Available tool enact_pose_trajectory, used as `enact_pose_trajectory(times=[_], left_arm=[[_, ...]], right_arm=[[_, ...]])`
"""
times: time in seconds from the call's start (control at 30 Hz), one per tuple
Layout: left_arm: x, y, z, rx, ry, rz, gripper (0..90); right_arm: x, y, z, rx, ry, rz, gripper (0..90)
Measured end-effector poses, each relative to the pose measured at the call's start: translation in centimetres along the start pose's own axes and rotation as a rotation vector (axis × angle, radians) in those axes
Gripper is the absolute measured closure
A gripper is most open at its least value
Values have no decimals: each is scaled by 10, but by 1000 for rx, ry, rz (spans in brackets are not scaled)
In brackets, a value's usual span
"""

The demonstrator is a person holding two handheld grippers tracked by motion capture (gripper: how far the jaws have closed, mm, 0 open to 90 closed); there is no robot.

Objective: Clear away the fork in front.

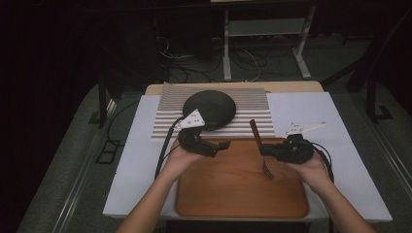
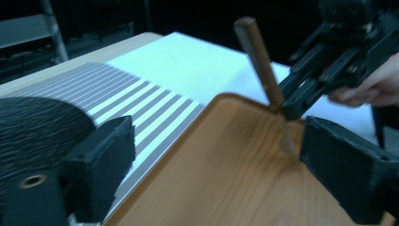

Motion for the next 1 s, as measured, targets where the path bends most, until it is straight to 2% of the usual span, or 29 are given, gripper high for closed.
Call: enact_pose_trajectory(times=[0.13, 0.3, 0.43, 0.47, 0.77, 1.0], left_arm=[[-7, -9, -3, -4, 0, 30, 148], [-14, -16, -10, 5, -29, 46, 219], [-18, -19, -11, 2, -30, 48, 255], [-21, -20, -11, 14, -27, 53, 273], [-28, -27, -12, 23, -34, 94, 382], [-33, -29, -10, 36, -35, 101, 497]], right_arm=[[-2, 6, -1, 12, -3, -13, 770], [-4, 15, -5, 22, -17, -34, 771], [-5, 20, -7, 26, -22, -50, 770], [-6, 23, -8, 28, -28, -58, 771], [-8, 35, -13, 42, -47, -90, 770], [-10, 42, -16, 52, -54, -103, 770]])
Point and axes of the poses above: each handheld gripper's, and its own axes: x roughly backward along the jaws, z roughly out of its underside, y roughly to its left, the point moved 6 cm from there along -x, roughly forward along the jaws, and after that the axes turned 15 degrees about z, right-handed, at the moved point
